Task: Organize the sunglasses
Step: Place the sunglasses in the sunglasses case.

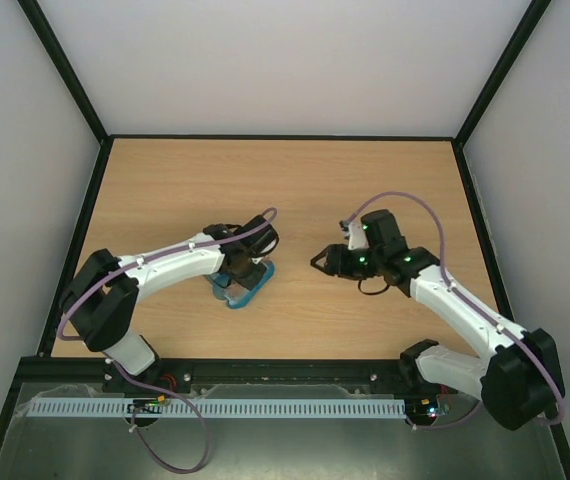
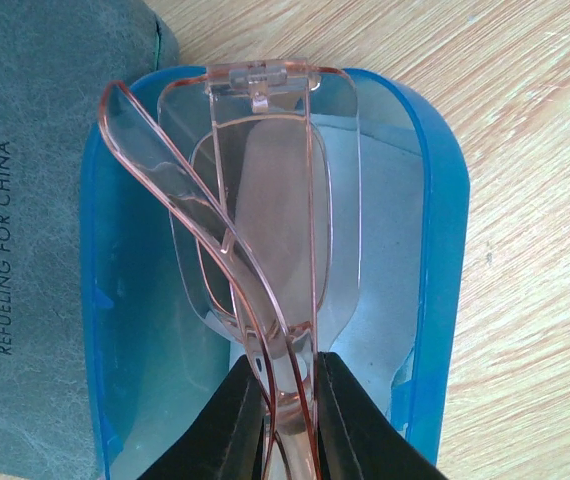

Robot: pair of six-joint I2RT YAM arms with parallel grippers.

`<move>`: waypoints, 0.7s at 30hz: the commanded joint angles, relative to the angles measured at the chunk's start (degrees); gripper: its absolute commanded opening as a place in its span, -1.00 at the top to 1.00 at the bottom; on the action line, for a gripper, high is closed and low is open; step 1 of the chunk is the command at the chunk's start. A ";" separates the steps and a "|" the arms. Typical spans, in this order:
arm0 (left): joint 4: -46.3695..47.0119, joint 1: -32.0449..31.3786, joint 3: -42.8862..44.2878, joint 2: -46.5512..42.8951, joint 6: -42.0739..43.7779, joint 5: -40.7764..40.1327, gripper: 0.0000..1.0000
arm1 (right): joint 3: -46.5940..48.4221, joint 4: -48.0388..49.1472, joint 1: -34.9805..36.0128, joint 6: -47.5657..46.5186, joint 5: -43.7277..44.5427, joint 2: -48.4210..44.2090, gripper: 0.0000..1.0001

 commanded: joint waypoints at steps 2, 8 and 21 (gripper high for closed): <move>0.37 -0.27 -1.03 -1.52 -1.82 0.28 0.92 | -1.41 7.81 6.72 6.40 0.16 3.25 0.16; 1.36 -0.90 -1.16 -1.26 -2.79 1.36 0.92 | 0.91 12.60 12.66 8.60 0.36 11.48 0.37; 4.12 -3.75 -2.70 -0.15 -7.14 2.40 0.92 | 1.27 23.58 15.18 14.46 -2.31 21.67 0.45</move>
